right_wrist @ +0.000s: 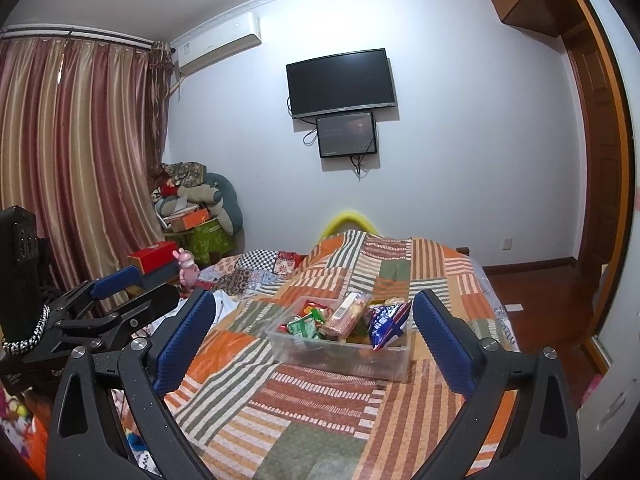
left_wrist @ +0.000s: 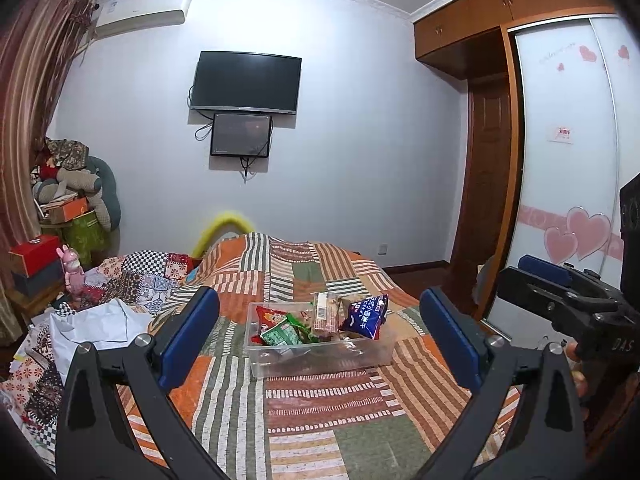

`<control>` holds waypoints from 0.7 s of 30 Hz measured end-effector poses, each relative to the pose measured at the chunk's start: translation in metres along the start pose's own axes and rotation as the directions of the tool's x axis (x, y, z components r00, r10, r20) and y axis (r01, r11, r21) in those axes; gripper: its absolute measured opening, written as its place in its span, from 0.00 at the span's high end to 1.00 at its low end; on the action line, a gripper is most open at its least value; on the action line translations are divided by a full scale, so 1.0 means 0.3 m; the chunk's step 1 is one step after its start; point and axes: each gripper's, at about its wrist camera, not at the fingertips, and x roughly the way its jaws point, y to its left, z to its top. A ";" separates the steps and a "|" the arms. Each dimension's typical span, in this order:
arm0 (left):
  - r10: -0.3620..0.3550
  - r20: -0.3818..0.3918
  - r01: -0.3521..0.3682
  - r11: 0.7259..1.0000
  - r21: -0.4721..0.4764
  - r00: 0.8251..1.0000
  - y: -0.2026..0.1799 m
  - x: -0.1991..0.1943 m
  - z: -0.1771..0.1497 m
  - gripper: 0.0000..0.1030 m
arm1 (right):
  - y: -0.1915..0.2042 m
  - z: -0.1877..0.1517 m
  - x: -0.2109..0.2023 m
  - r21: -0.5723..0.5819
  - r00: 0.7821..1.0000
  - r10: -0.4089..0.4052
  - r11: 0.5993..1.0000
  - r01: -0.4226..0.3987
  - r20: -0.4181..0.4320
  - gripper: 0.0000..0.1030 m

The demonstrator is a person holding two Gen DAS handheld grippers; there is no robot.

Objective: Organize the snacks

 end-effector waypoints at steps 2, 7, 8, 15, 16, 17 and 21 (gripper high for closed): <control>0.005 0.004 -0.005 1.000 -0.002 1.000 0.000 -0.004 -0.001 0.01 | -0.001 0.002 0.000 0.002 1.000 0.000 1.000 0.000 -0.002 0.04; 0.012 0.007 -0.012 1.000 -0.005 1.000 0.003 -0.006 -0.006 0.01 | -0.002 -0.004 -0.001 0.003 1.000 0.002 1.000 -0.002 -0.004 0.04; 0.014 0.007 -0.014 1.000 -0.006 1.000 0.002 -0.007 -0.006 0.01 | -0.003 -0.002 -0.003 0.004 1.000 0.003 1.000 -0.003 -0.006 0.04; 0.013 0.013 -0.013 1.000 -0.008 1.000 0.002 -0.008 -0.004 0.00 | -0.006 0.000 -0.004 0.008 1.000 0.001 1.000 -0.001 -0.009 0.02; 0.011 0.015 -0.011 1.000 -0.006 1.000 0.001 -0.008 -0.004 0.00 | -0.006 0.001 -0.004 0.008 1.000 -0.001 1.000 0.001 -0.007 0.00; 0.010 0.015 -0.010 1.000 -0.005 1.000 -0.002 -0.008 -0.003 0.00 | -0.006 0.001 -0.006 0.009 1.000 -0.002 1.000 0.002 -0.005 0.00; 0.016 0.016 -0.016 1.000 -0.001 1.000 -0.008 -0.005 -0.004 0.00 | -0.001 0.005 -0.003 0.002 1.000 -0.003 1.000 0.003 -0.009 0.00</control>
